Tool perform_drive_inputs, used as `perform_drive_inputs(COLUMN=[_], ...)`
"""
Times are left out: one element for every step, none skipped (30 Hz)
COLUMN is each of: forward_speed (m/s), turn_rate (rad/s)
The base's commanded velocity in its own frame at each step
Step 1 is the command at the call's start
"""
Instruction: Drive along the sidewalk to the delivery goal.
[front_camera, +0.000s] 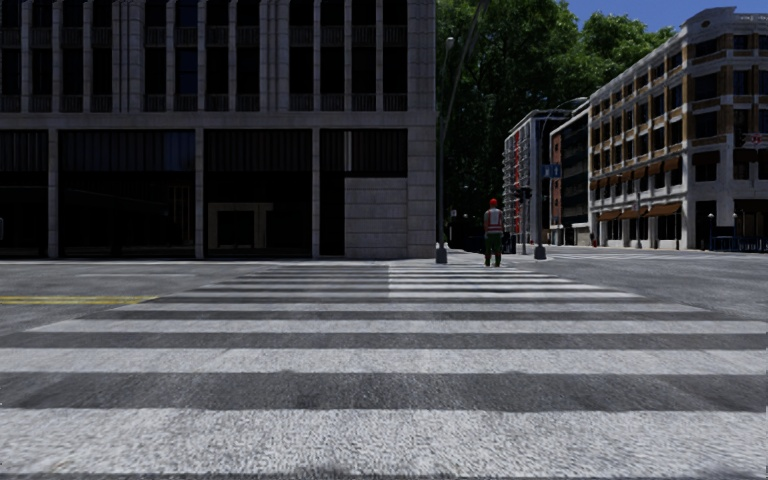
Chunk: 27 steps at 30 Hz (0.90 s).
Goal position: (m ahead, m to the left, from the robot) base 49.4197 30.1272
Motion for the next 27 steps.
perform_drive_inputs(forward_speed=[2.0,2.0,2.0,2.0,2.0,2.0,2.0,2.0,2.0,2.0,2.0,2.0,2.0,2.0,2.0,2.0,2.0,2.0,2.0,2.0,2.0,2.0,2.0,2.0,2.0,2.0,2.0], turn_rate=[0.0,0.0,0.0,0.0,0.0,0.0,0.0,0.0,0.0,0.0,0.0,0.0,0.0,0.0,0.0,0.0,0.0,0.0,0.0,0.0,0.0,0.0,0.0,0.0,0.0,0.0,0.0])
